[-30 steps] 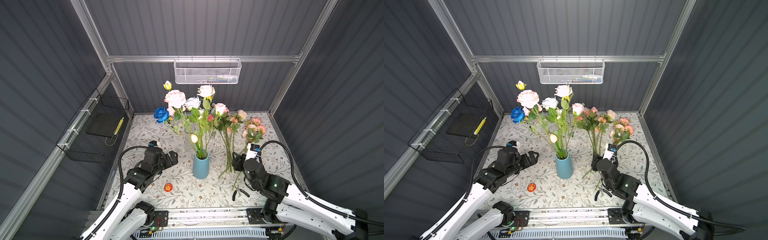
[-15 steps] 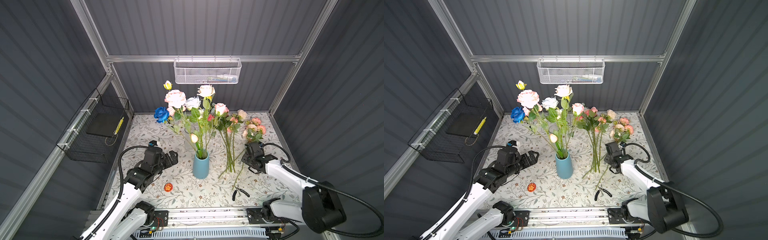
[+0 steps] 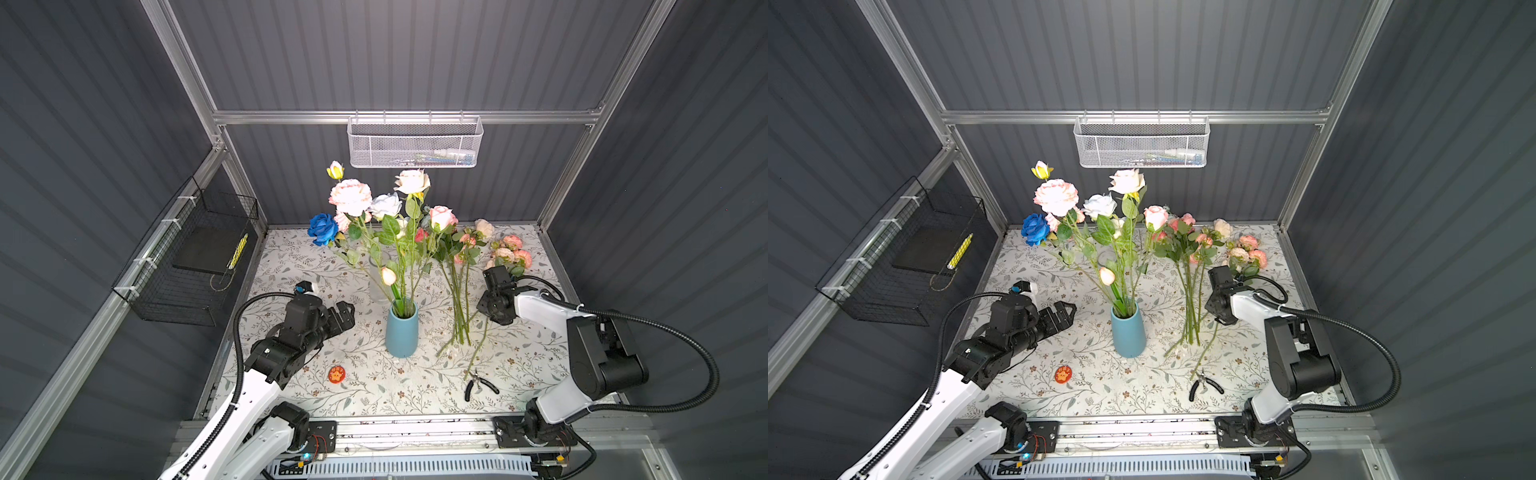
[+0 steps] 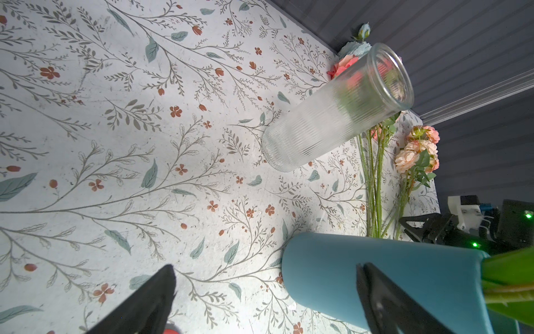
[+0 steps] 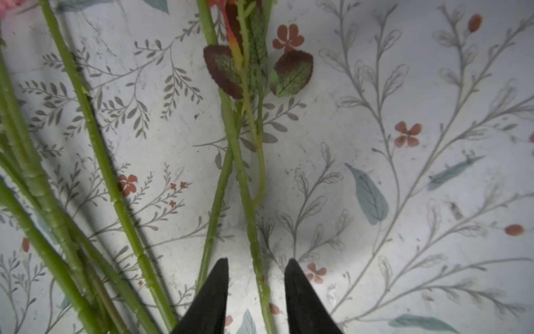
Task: Arrange the flowers into the vase
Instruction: 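Move the right gripper back to the bundle and grasp a cream rose stem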
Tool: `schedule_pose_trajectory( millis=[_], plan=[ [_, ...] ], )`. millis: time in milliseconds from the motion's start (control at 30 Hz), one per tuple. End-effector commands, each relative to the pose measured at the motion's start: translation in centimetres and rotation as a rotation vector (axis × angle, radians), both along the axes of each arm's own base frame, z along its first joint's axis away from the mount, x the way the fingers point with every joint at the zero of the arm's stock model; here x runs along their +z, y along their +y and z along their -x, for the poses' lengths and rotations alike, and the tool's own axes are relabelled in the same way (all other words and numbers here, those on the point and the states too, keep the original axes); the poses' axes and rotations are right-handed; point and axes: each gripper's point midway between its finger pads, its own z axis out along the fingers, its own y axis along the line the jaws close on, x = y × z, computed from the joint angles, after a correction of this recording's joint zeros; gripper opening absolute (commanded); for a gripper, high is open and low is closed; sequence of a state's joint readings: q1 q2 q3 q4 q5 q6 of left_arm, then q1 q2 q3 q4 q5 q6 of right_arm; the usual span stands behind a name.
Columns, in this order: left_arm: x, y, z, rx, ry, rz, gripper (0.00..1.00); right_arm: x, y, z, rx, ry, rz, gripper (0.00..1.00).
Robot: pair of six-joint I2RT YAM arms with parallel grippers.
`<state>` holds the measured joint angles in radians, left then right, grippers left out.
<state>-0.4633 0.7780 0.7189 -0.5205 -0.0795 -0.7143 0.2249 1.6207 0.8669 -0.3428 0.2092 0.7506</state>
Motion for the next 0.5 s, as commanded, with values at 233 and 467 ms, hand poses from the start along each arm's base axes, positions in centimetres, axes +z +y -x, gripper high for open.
schedule_pose_trajectory(
  millis=[233, 467],
  plan=[
    [-0.46, 0.45, 0.24, 0.006, 0.009, -0.032, 1.00, -0.97, -0.74, -0.17, 0.032, 0.111, 0.077, 0.27],
    [-0.37, 0.46, 0.17, 0.010, 0.008, -0.029, 1.00, -0.88, -0.45, -0.52, 0.062, 0.108, 0.075, 0.07]
  ],
)
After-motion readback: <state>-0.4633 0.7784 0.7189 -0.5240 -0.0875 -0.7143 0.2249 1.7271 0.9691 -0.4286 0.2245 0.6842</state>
